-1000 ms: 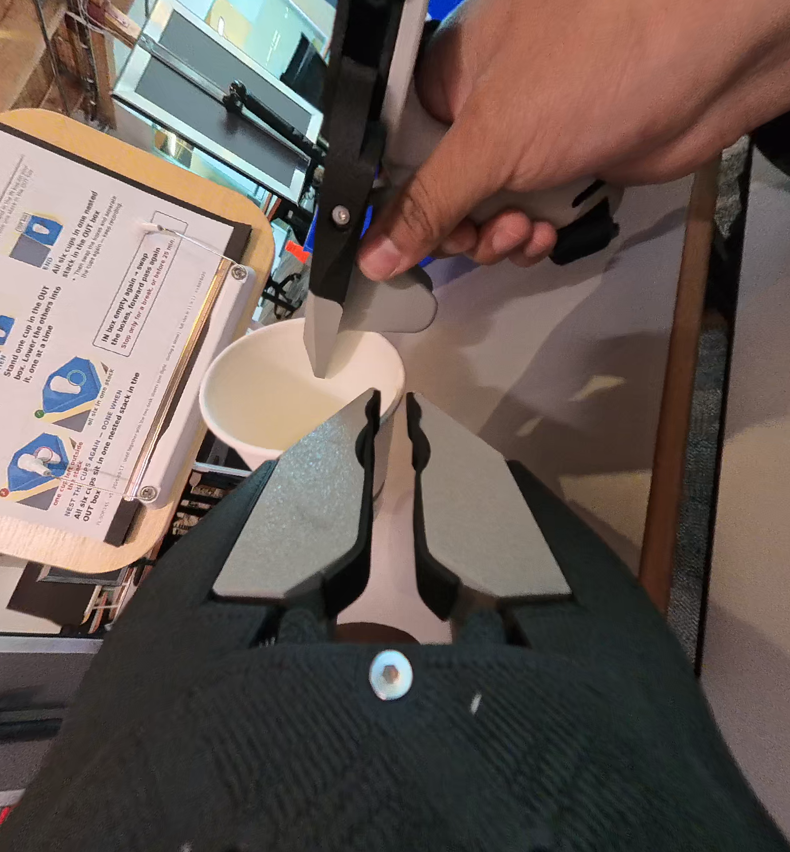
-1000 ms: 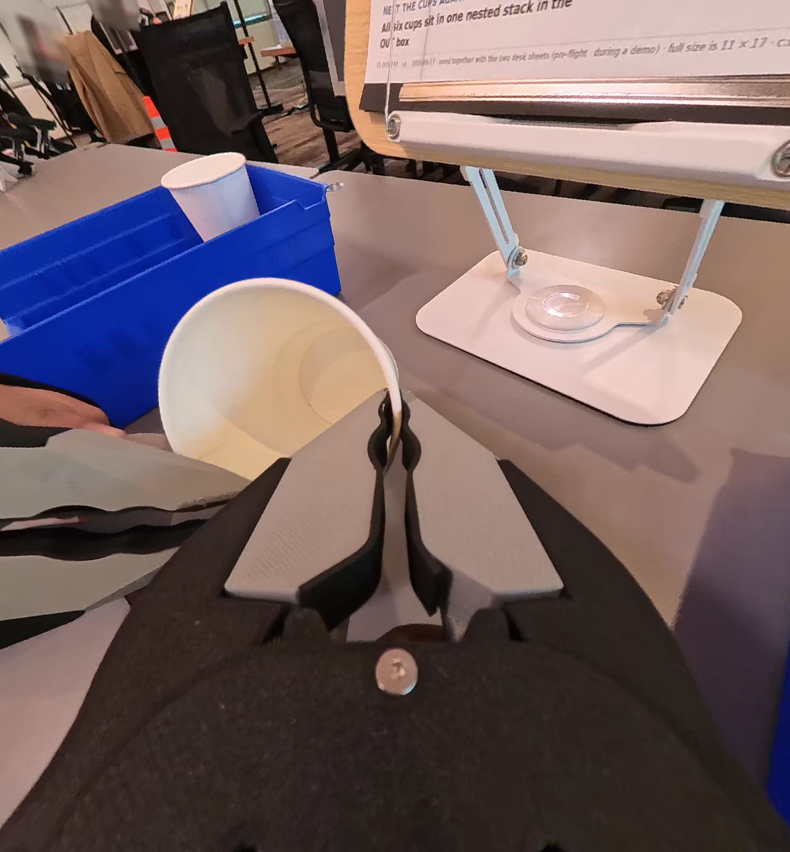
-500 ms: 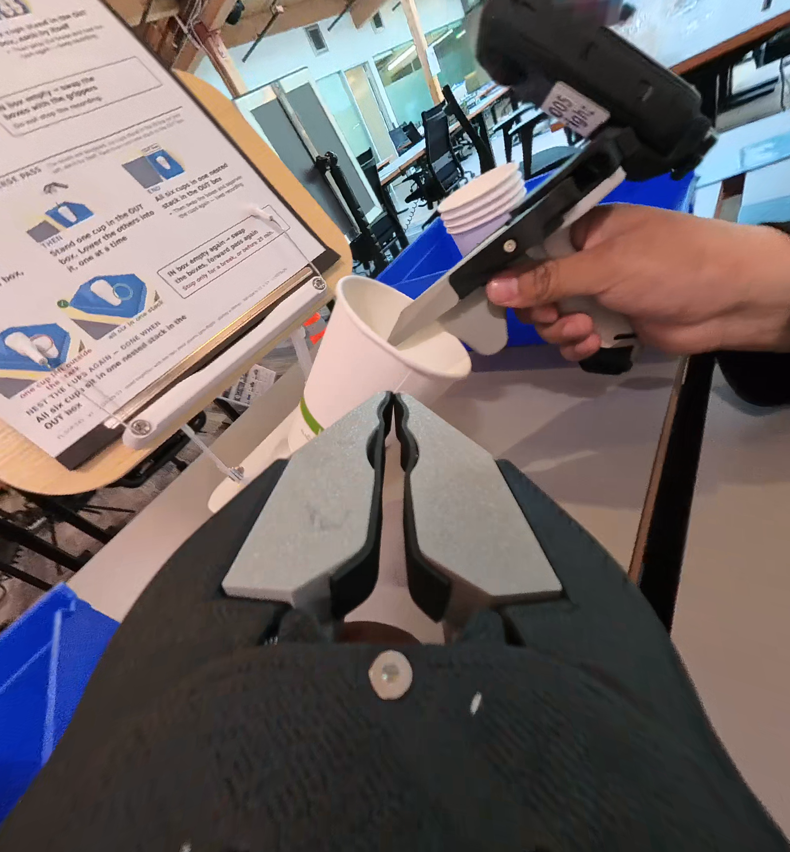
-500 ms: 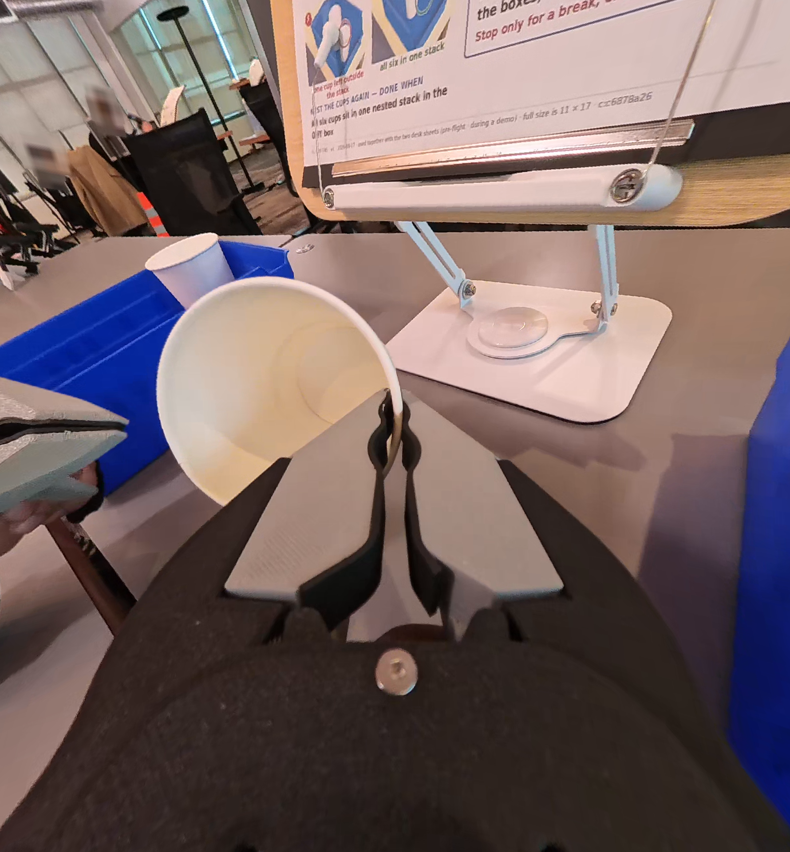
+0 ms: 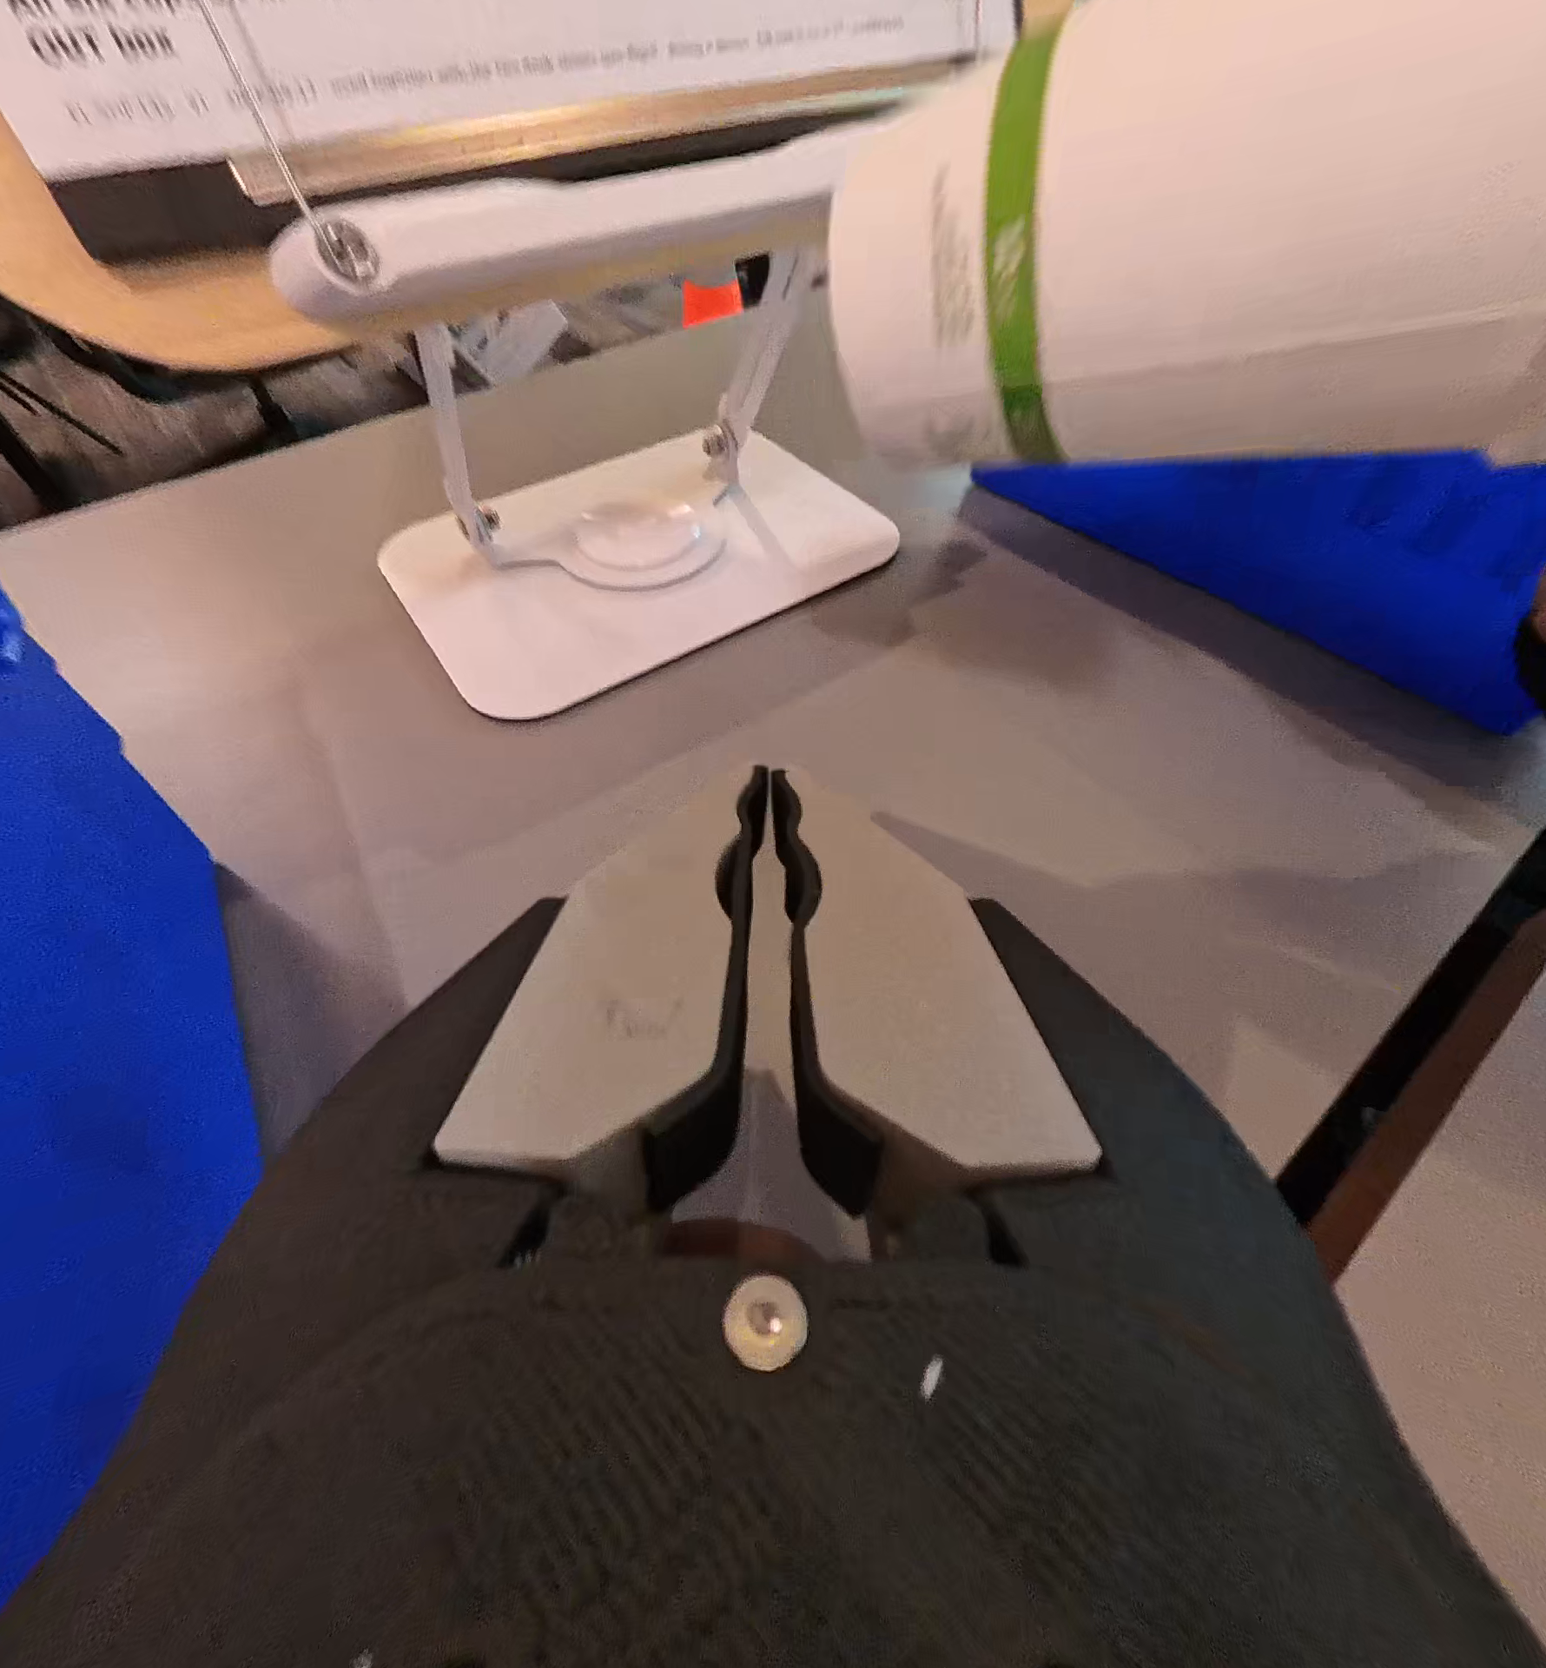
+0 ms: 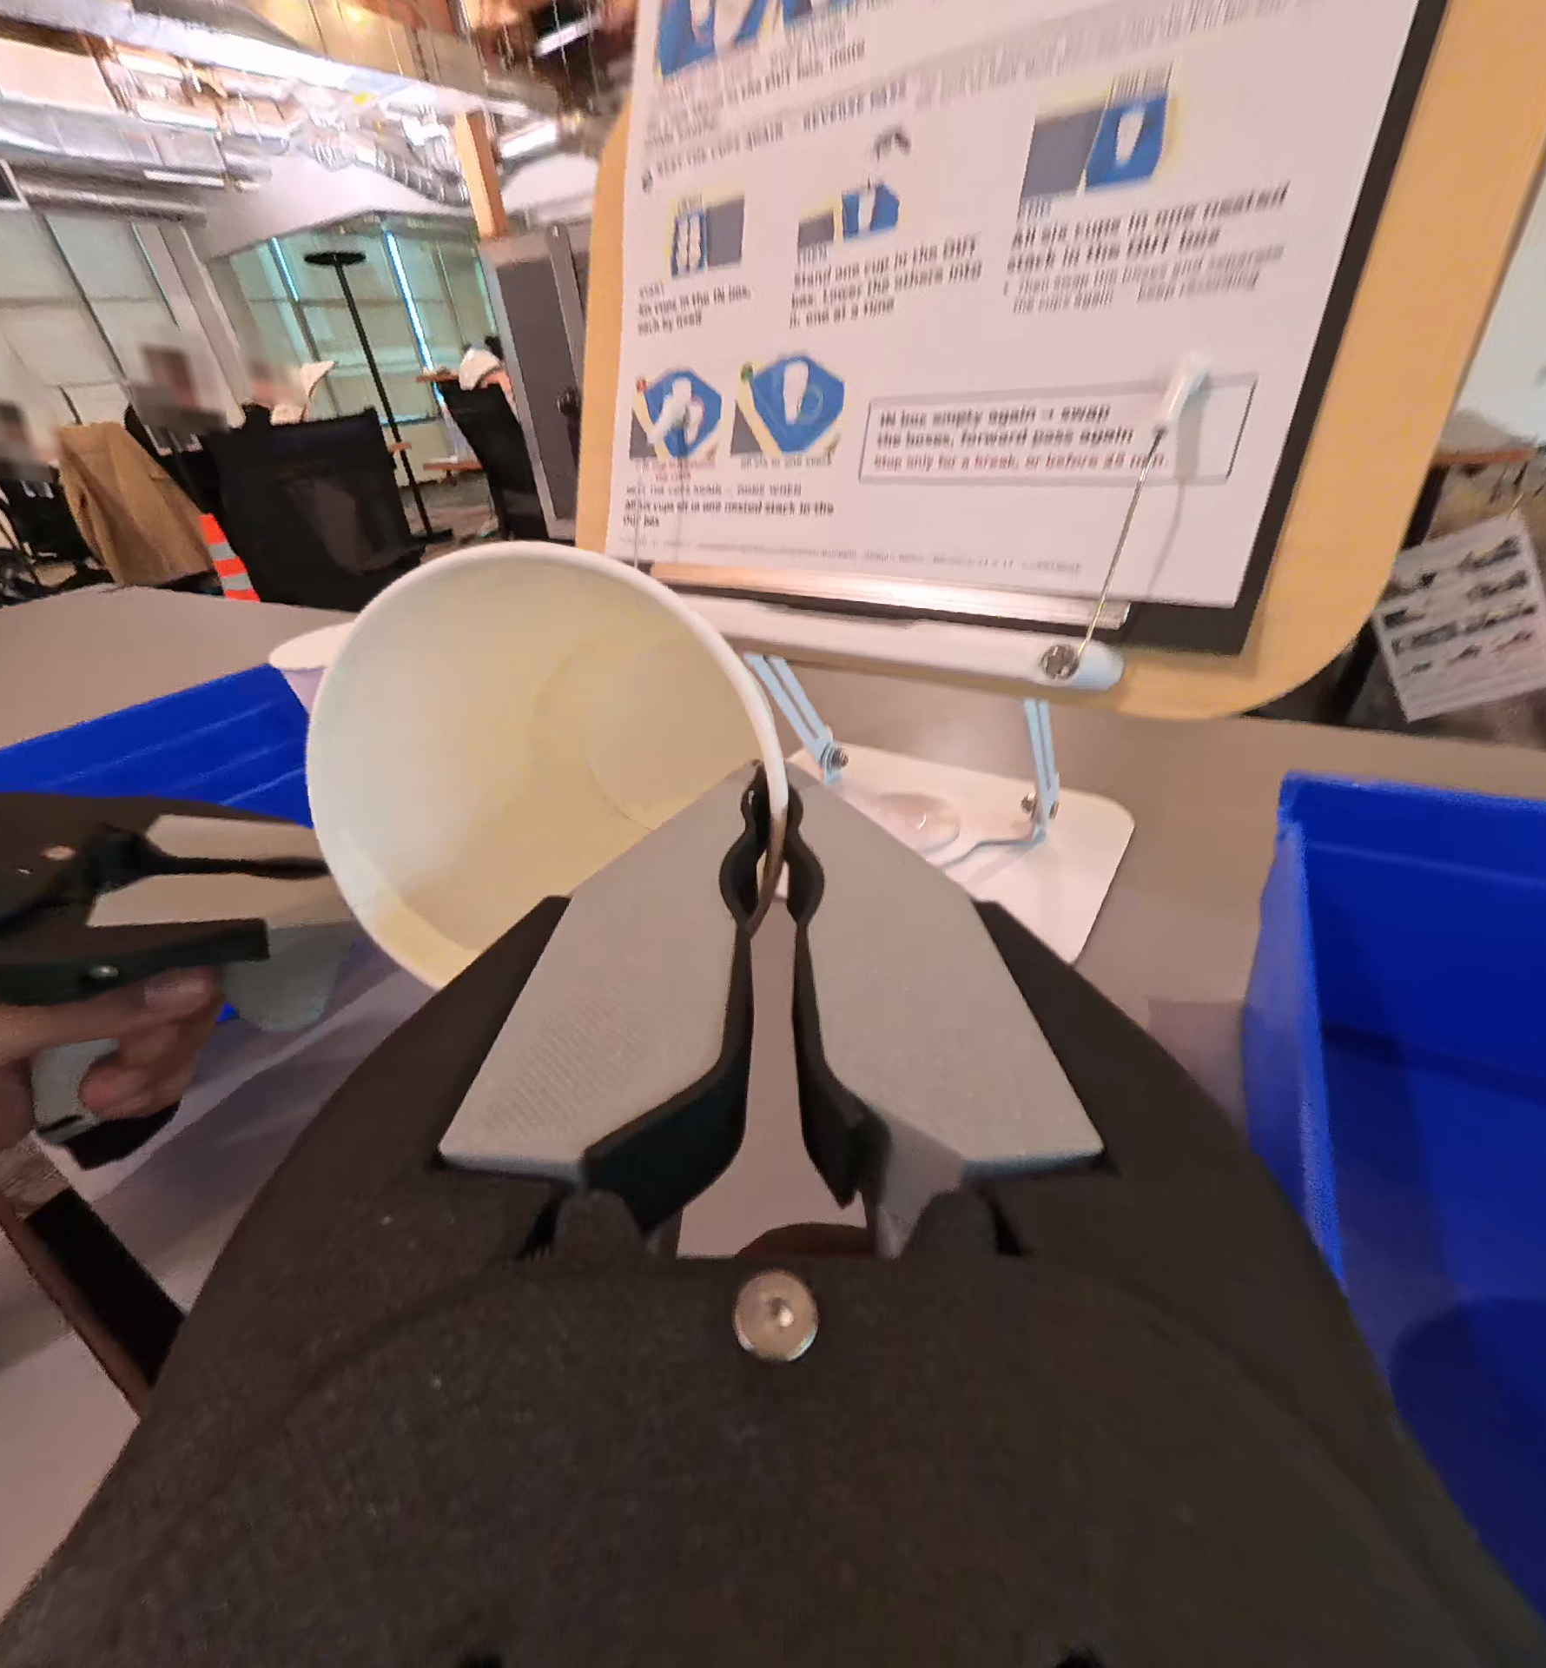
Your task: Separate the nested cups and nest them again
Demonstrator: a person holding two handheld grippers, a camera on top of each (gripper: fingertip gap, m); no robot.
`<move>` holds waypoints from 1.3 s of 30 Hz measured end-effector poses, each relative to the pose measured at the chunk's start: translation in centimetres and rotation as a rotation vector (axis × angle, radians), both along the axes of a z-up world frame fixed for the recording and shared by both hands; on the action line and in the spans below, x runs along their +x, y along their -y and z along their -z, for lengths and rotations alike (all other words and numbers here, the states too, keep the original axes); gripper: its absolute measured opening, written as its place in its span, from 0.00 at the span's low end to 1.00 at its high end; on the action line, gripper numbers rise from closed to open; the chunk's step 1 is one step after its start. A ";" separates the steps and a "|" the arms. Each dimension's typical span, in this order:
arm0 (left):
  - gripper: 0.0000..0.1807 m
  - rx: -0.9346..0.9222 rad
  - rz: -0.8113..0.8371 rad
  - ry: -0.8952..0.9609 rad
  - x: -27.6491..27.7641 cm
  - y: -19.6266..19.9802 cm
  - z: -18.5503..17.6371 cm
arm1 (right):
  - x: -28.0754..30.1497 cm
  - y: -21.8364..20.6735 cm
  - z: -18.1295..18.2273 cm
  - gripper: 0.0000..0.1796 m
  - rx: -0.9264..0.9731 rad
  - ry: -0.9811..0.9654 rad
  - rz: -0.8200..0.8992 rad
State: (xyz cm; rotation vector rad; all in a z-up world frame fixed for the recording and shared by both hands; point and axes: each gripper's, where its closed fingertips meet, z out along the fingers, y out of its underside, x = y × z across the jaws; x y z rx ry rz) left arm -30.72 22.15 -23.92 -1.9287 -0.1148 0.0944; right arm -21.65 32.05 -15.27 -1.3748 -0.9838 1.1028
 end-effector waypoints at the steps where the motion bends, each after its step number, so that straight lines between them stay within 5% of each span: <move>1: 0.00 -0.021 0.000 0.017 0.0 0.0 0.4 | 0.3 0.1 -0.7 0.00 0.017 -0.024 0.007; 15: 0.06 -0.136 -0.047 0.017 -0.5 -0.2 2.7 | 7.8 -3.1 -8.5 0.00 0.104 -0.356 0.197; 39: 0.08 -0.150 -0.041 -0.006 -0.5 -0.3 2.9 | 19.5 -11.8 -11.5 0.00 0.048 -0.572 0.513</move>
